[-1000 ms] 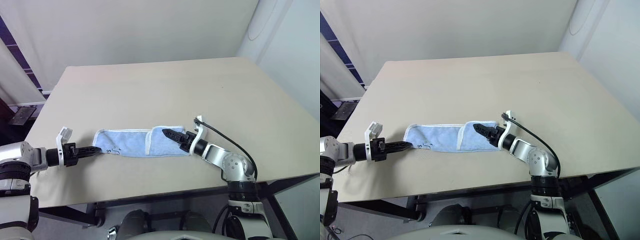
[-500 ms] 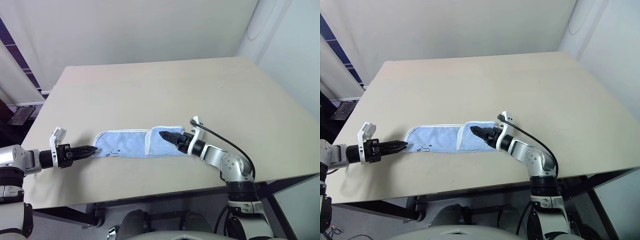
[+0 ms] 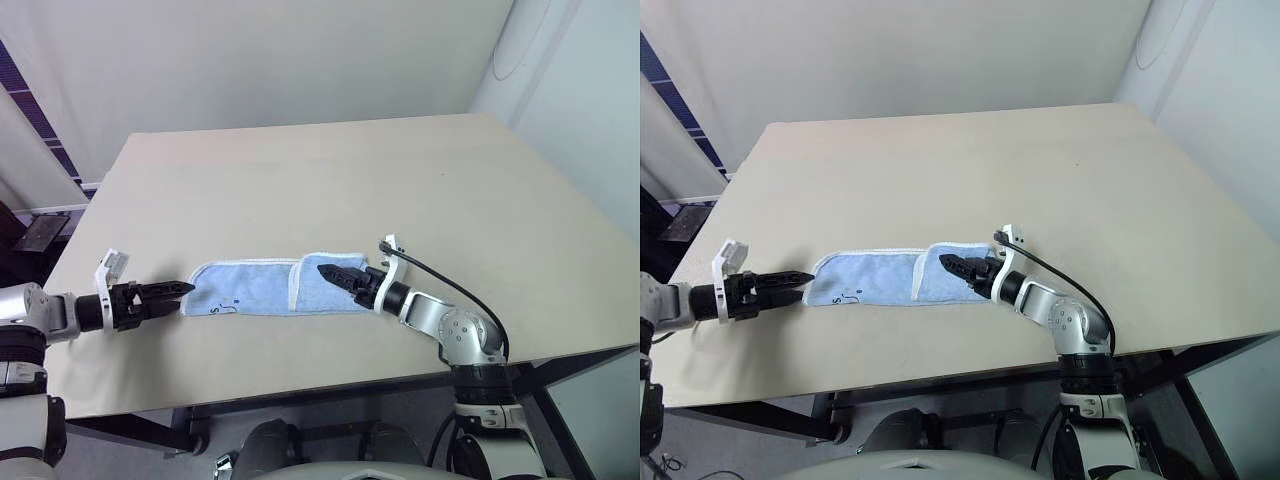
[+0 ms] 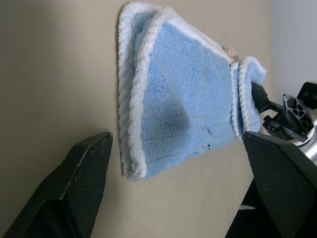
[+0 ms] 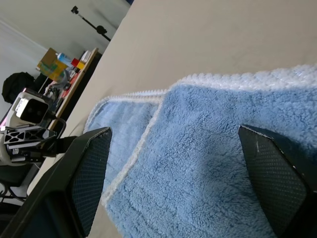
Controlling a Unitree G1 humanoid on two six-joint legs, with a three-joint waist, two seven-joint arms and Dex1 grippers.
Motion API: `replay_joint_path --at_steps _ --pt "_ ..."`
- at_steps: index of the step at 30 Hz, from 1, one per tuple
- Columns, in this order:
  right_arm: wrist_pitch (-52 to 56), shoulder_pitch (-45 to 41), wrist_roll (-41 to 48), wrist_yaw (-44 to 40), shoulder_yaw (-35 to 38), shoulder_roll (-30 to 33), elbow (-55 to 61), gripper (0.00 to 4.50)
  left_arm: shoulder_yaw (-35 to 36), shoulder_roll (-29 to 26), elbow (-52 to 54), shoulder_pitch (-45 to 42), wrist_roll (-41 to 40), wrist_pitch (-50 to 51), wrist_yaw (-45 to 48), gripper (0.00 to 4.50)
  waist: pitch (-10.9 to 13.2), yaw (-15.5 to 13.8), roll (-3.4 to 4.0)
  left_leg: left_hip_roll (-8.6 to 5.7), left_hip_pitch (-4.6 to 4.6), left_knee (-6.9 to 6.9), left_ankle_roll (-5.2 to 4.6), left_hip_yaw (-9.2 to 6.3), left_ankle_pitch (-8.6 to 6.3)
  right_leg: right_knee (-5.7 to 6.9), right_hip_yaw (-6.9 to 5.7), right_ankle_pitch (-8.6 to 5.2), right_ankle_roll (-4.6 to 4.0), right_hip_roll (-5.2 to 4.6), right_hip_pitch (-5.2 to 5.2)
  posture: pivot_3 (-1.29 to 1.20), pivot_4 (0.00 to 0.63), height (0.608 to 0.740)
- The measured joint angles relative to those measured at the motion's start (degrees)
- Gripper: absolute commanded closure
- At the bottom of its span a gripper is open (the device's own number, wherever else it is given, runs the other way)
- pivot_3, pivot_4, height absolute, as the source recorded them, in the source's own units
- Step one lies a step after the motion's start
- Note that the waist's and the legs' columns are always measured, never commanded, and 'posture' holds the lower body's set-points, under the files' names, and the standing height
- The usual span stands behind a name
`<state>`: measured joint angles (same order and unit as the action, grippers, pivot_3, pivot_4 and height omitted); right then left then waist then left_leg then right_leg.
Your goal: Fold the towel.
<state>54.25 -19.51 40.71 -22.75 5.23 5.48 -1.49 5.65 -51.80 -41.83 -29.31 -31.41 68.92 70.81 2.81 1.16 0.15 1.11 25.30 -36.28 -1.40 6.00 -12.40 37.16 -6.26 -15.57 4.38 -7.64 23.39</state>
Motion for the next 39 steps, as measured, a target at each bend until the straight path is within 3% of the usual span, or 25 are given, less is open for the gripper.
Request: replay_joint_path --at_steps 10,22,26,35,36,39 --pt "0.06 0.05 0.02 0.43 0.12 -0.12 0.02 0.23 -4.87 1.52 13.09 2.23 -1.87 5.2 1.95 0.04 -0.01 -0.07 -0.02 0.0 0.05 -0.01 0.0 0.02 0.0 -0.11 0.02 0.0 -0.02 -0.02 -0.01 0.0 0.0 0.716" --pt "-0.07 0.55 0.03 1.07 0.46 -0.34 0.01 0.23 -5.33 1.84 9.71 0.87 -1.85 4.65 1.84 0.04 -0.01 0.04 -0.02 0.02 0.02 -0.04 0.0 0.0 0.0 -0.02 -0.01 0.01 -0.01 0.02 -0.01 0.0 0.0 0.716" --pt "-0.13 0.56 0.04 1.37 0.86 -0.49 0.0 0.23 -1.99 1.37 11.7 1.22 -3.17 9.07 -1.69 1.01 -0.01 0.04 -0.02 0.03 0.03 -0.05 -0.01 0.0 0.01 -0.02 -0.01 0.02 0.01 0.03 -0.01 0.0 0.0 0.716" --pt "-0.73 0.5 -0.02 1.75 1.01 -0.55 -0.47 0.23 5.28 3.92 16.84 2.48 -6.65 15.22 -9.54 4.27 -0.02 -0.02 -0.04 0.03 0.03 -0.17 -0.01 0.0 0.01 0.0 -0.03 0.03 0.03 0.03 -0.08 0.0 0.0 0.716" --pt "-0.79 0.5 -0.02 1.75 1.01 -0.54 -0.51 0.23 6.13 4.5 18.13 2.77 -7.08 16.21 -10.58 4.46 -0.02 -0.01 -0.04 0.03 0.03 -0.17 -0.01 0.0 0.01 0.0 -0.03 0.04 0.04 0.03 -0.08 0.0 0.0 0.716" --pt "-0.94 0.4 -0.01 1.68 1.02 -0.5 -0.92 0.23 7.86 5.51 20.38 3.17 -8.13 18.26 -13.21 4.46 -0.02 0.0 -0.04 0.04 0.03 -0.17 -0.01 -0.01 0.01 0.01 -0.03 0.04 0.05 0.04 -0.08 0.0 0.0 0.716"
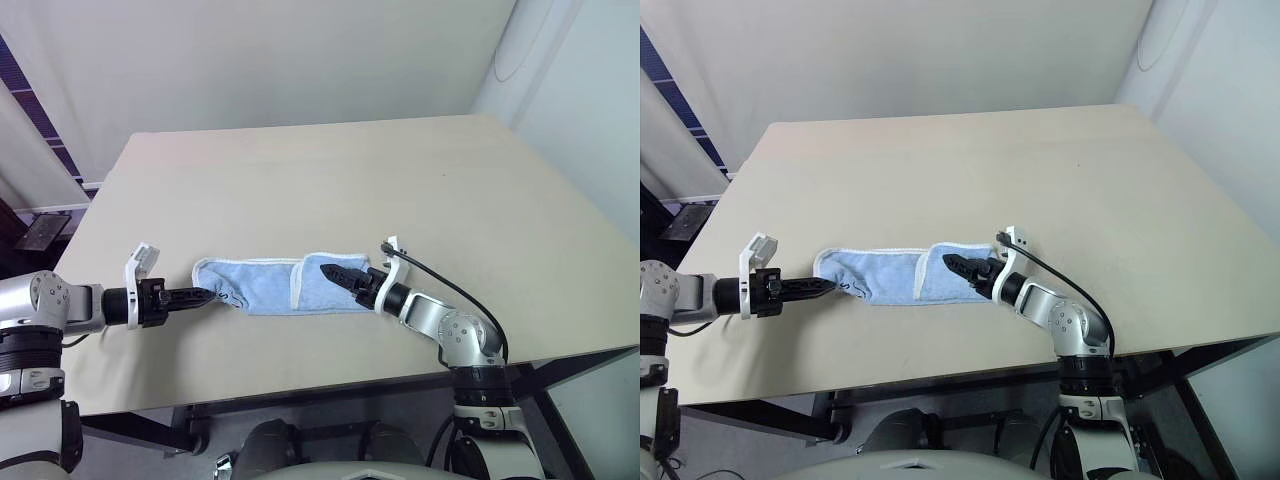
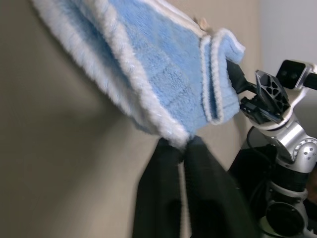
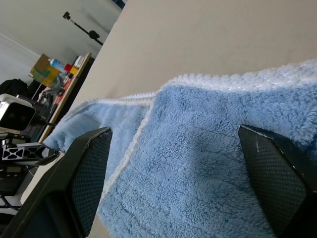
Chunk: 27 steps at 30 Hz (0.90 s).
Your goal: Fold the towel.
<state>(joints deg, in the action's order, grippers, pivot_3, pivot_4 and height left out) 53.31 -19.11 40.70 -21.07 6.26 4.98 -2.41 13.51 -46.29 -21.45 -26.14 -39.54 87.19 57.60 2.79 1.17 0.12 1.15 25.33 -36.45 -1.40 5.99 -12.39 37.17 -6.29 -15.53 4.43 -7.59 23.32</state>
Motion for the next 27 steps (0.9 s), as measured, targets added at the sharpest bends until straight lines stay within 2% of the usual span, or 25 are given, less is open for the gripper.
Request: replay_joint_path --at_steps 11,16,27 --pt "-0.88 0.35 -1.18 -1.9 -1.17 1.11 0.13 0.23 2.14 0.51 2.76 0.45 -1.13 -1.35 -4.13 4.46 -0.01 -0.11 -0.01 0.0 0.0 -0.07 0.01 0.0 0.0 0.02 -0.03 0.01 0.0 0.01 -0.02 0.0 0.0 0.716" --pt "-1.01 2.02 -0.33 -4.47 -1.12 2.58 2.91 0.23 1.88 0.49 3.72 -3.24 -1.68 -4.35 -3.34 4.46 0.0 -0.26 -0.02 0.0 0.02 -0.07 0.01 0.01 0.0 -0.01 -0.03 0.01 0.0 0.0 -0.02 0.0 0.0 0.716" --pt "-1.34 4.56 4.05 -7.31 3.46 5.2 8.87 0.23 -8.65 1.32 10.5 -7.06 -4.79 -9.44 6.74 4.46 0.01 -0.24 -0.01 0.02 0.02 -0.08 0.0 0.02 0.0 -0.01 -0.06 0.0 0.0 0.07 -0.04 0.0 0.0 0.716"
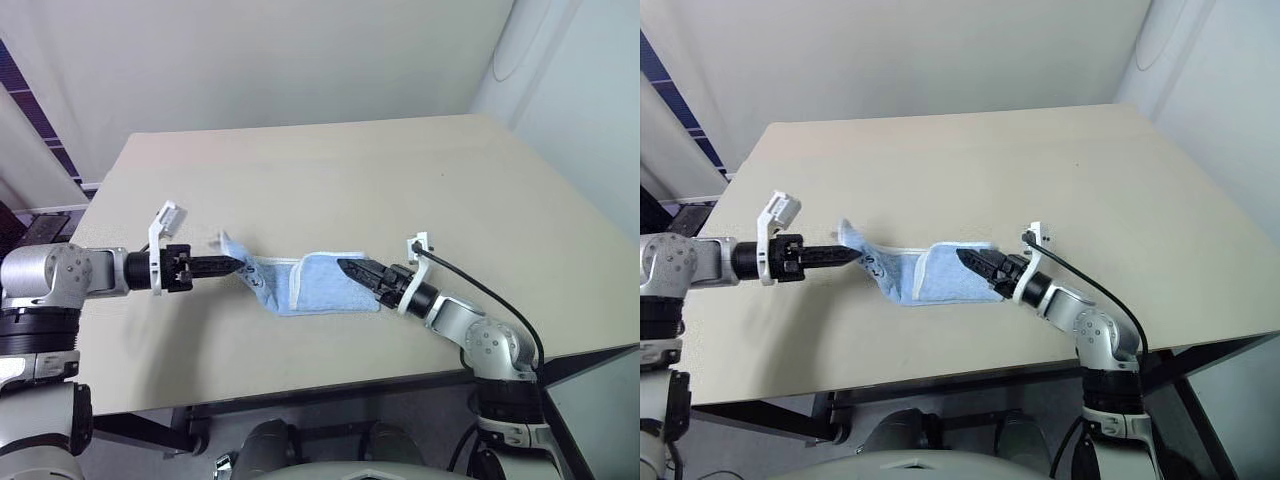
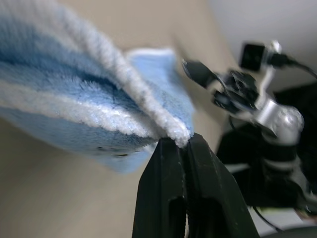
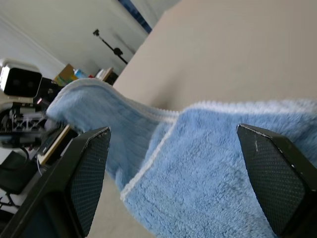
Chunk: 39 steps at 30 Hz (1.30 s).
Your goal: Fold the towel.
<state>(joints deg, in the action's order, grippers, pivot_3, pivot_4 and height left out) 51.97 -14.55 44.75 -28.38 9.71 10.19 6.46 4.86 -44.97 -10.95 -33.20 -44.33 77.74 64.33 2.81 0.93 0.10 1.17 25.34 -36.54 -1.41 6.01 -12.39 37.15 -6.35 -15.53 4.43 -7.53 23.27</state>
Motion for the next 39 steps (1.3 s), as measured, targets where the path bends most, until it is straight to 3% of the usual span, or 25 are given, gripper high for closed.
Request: replay_joint_path --at_steps 5,13,21,29,32,39 --pt "-0.72 0.62 0.55 2.71 2.19 -0.09 0.51 0.23 -9.76 4.75 -4.33 -7.68 2.36 -6.17 7.08 4.46 0.02 -0.27 0.02 0.0 0.02 -0.25 -0.06 0.01 -0.03 -0.01 -0.04 -0.02 -0.04 -0.01 -0.12 0.0 0.0 0.716" --pt "-2.16 3.17 3.75 8.54 9.25 -0.31 3.59 0.23 -23.84 17.46 -26.52 -15.31 14.71 -22.03 18.44 4.46 0.05 -0.24 0.02 0.15 0.17 -0.5 -0.2 0.0 -0.07 0.01 -0.04 0.05 0.09 0.26 -0.08 0.0 0.0 0.716" --pt "-3.68 4.97 7.37 14.47 13.6 -0.97 5.66 0.23 -26.08 28.99 -37.81 -22.0 21.15 -28.48 23.74 4.46 0.06 -0.21 0.02 0.21 0.18 -0.57 -0.36 -0.01 -0.05 -0.02 -0.04 0.02 0.04 0.28 -0.11 0.0 0.0 0.716" --pt "-5.15 5.81 7.84 17.79 13.27 -1.3 5.84 0.23 -25.94 34.93 -42.94 -23.33 25.64 -31.47 24.73 4.46 0.1 -0.12 0.07 0.37 0.17 -0.64 -0.41 -0.03 -0.03 0.0 -0.03 0.05 0.09 0.49 -0.13 0.0 0.0 0.716" --pt "-5.72 5.81 7.78 18.42 12.89 -1.29 5.82 0.23 -25.1 36.54 -46.02 -23.36 27.15 -33.32 23.14 3.83 0.1 -0.14 0.07 0.37 0.19 -0.68 -0.41 -0.03 -0.03 -0.01 -0.03 0.05 0.09 0.49 -0.13 0.0 0.0 0.716" --pt "-6.31 5.82 7.6 18.57 12.02 -0.94 5.62 0.23 -20.07 37.12 -46.3 -23.47 27.36 -32.89 22.96 1.32 0.11 -0.11 0.07 0.37 0.19 -0.68 -0.42 -0.04 -0.03 0.0 -0.03 0.06 0.1 0.5 -0.14 0.0 0.0 0.716"
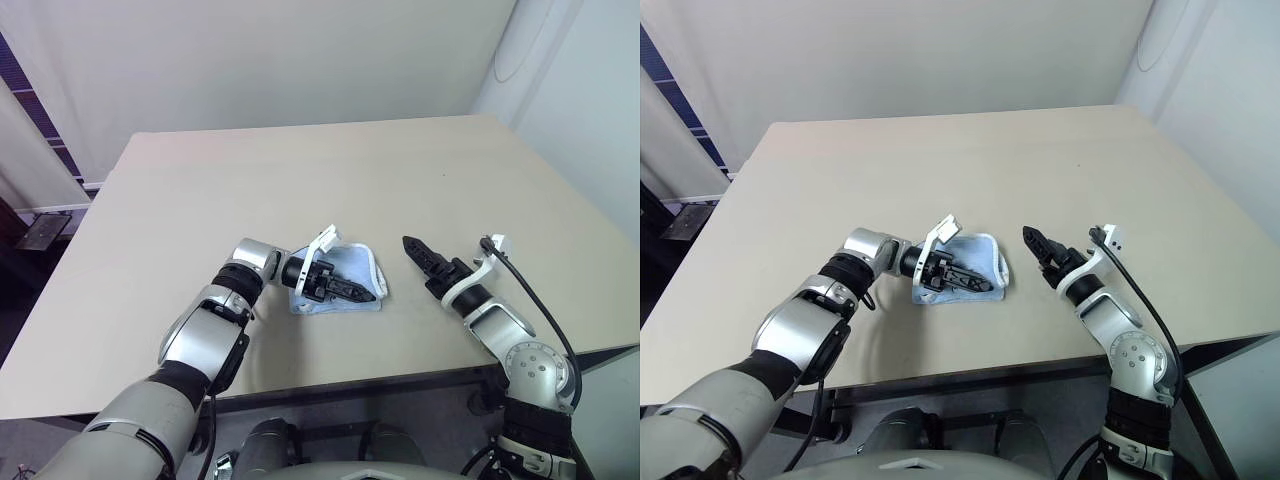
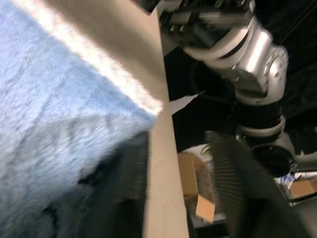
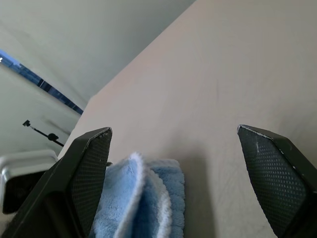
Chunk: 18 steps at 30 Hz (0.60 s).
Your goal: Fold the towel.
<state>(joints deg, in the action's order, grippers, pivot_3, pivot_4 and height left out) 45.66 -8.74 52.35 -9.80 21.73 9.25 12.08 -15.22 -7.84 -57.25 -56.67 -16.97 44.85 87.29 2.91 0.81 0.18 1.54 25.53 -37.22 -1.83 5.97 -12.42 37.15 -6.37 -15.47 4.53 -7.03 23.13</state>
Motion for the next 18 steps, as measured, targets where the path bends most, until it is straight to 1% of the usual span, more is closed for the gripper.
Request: replay_joint_path --at_steps 2,3,7,8,10,12,13,14,15,18 --pt "-0.47 -0.05 -0.56 -0.1 -0.61 0.21 -0.11 0.23 0.58 -1.12 4.1 0.39 -0.15 0.8 0.76 0.61 0.01 0.02 0.01 0.0 0.01 0.0 0.0 0.0 0.0 0.0 0.0 0.0 0.0 0.0 -0.01 0.0 0.0 0.716" --pt "-1.03 -0.15 -1.14 -0.23 -1.15 0.31 -0.11 0.23 0.88 -2.39 8.62 1.38 -0.86 1.24 1.27 0.27 0.01 0.11 0.02 0.0 0.01 0.02 0.0 0.0 0.0 0.0 0.01 0.0 0.0 0.0 -0.01 0.0 0.0 0.716" --pt "-2.12 -0.49 -3.47 -1.62 -3.05 2.91 -0.02 0.23 5.39 -5.66 20.59 5.22 -4.46 1.82 -0.25 0.27 0.02 0.21 0.06 0.03 -0.02 0.02 0.0 0.01 0.0 0.02 0.05 0.0 0.0 0.02 -0.16 0.0 0.0 0.716" --pt "-2.14 -0.59 -3.69 -2.57 -3.55 3.47 0.22 0.42 6.05 -6.62 22.54 6.25 -4.58 0.78 -1.47 0.25 0.02 0.21 0.06 0.05 -0.03 0.01 0.0 0.01 0.0 0.03 0.05 0.0 -0.01 0.04 -0.22 0.0 0.0 0.716" --pt "-2.29 -0.63 -3.89 -4.94 -5.12 5.03 1.91 0.94 7.47 -8.46 26.92 9.38 -4.51 -2.7 -3.83 0.23 0.02 0.19 0.1 0.06 -0.06 0.01 0.0 0.01 0.01 0.03 0.05 0.01 -0.02 0.06 -0.24 0.0 0.0 0.716" --pt "-2.86 -0.82 -4.94 -7.44 -7.12 7.29 4.22 1.56 10.36 -8.53 29.65 12.43 -5.08 -6.6 -6.73 0.0 0.03 0.05 0.1 0.07 -0.06 -0.01 0.0 0.0 0.0 0.03 0.05 0.01 -0.02 0.05 -0.25 0.0 0.0 0.716" --pt "-3.19 -1.2 -5.8 -8.76 -8.35 8.64 5.08 2.0 11.8 -8.54 30.38 13.58 -5.23 -8.24 -8.39 0.0 0.03 -0.03 0.1 0.07 -0.06 -0.04 0.0 0.0 0.0 0.02 0.05 0.01 -0.03 0.05 -0.22 0.0 0.0 0.716" --pt "-3.55 -1.6 -6.57 -9.87 -9.31 9.58 5.58 2.34 12.41 -8.92 30.5 14.11 -5.25 -9.35 -9.57 0.0 0.03 -0.16 0.09 0.07 -0.07 -0.08 0.0 -0.02 0.0 0.01 0.03 0.01 -0.03 0.05 -0.15 0.0 0.0 0.716" --pt "-3.83 -2.14 -7.17 -11.07 -10.29 10.4 5.7 2.78 12.79 -9.69 30.49 14.37 -5.23 -9.91 -10.52 0.0 0.03 -0.21 0.09 0.07 -0.08 -0.12 0.01 -0.02 0.0 0.02 0.02 0.01 -0.05 0.05 -0.12 0.0 0.0 0.716" --pt "-4.2 -3.02 -8.97 -14.32 -13.27 12.41 5.69 3.92 14.47 -10.6 30.45 14.76 -5.23 -12.18 -13.03 0.0 0.03 -0.2 0.09 0.06 -0.08 -0.17 0.02 0.0 -0.01 -0.01 0.01 -0.01 -0.12 0.05 -0.16 0.0 0.0 0.716"
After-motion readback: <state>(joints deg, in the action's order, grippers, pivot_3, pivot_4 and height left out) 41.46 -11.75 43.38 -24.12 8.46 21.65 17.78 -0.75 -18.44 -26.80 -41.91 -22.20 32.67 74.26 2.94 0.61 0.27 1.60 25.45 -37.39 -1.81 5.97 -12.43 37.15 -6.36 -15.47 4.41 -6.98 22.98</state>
